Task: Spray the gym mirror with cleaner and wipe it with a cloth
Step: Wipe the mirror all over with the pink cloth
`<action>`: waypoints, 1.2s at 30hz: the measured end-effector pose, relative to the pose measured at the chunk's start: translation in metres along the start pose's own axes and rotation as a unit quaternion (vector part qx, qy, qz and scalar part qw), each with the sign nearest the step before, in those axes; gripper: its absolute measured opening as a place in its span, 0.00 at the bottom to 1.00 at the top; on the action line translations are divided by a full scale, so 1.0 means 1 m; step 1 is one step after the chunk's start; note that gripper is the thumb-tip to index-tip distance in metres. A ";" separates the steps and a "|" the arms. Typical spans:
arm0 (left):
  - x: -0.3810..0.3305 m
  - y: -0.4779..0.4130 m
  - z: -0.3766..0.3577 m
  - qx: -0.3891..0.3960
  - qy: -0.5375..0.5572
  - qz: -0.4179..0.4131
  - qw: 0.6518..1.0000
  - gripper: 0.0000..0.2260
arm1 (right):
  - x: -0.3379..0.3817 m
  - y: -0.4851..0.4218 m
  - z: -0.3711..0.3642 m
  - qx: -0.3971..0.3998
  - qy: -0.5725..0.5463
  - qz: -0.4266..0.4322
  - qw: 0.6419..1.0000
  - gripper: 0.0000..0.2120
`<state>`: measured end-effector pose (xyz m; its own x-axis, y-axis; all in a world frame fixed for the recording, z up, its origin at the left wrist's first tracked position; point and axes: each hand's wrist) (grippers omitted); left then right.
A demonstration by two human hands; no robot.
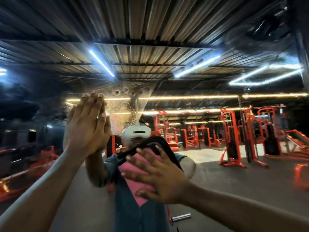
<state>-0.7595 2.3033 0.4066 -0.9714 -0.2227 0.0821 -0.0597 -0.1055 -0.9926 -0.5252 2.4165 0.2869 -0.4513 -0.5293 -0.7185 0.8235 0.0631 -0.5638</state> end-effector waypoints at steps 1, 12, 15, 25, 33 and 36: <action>0.001 0.000 0.000 0.004 0.003 -0.001 1.000 0.29 | -0.013 -0.010 0.007 -0.003 0.003 0.002 1.000 0.35; 0.010 0.000 -0.002 -0.002 0.008 -0.022 1.000 0.28 | -0.117 -0.118 0.063 -0.139 -0.056 -0.351 0.924 0.33; 0.016 -0.001 0.001 0.031 0.016 -0.031 0.999 0.28 | -0.025 -0.079 0.030 -0.069 -0.071 -0.157 0.983 0.36; 0.018 -0.002 0.003 0.062 0.008 -0.042 0.997 0.28 | -0.064 -0.089 0.043 -0.093 0.017 -0.051 0.994 0.38; 0.015 -0.003 -0.006 0.039 -0.025 -0.040 0.998 0.28 | -0.149 -0.136 0.075 -0.169 -0.063 -0.404 0.897 0.33; 0.014 -0.002 0.007 0.068 -0.014 -0.032 0.997 0.29 | -0.067 -0.117 0.049 -0.112 -0.033 -0.214 0.970 0.34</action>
<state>-0.7718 2.2935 0.4100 -0.9598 -0.2381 0.1487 -0.0871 -0.2508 -0.9641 -0.5740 2.4031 0.4209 -0.7066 -0.5998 -0.3755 0.4667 0.0038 -0.8844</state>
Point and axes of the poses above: each hand's wrist, its own y-axis away from the middle knuckle, its own z-axis out of the back of the hand, x = y × z, and after that the axes turned 5 degrees about x, right-handed
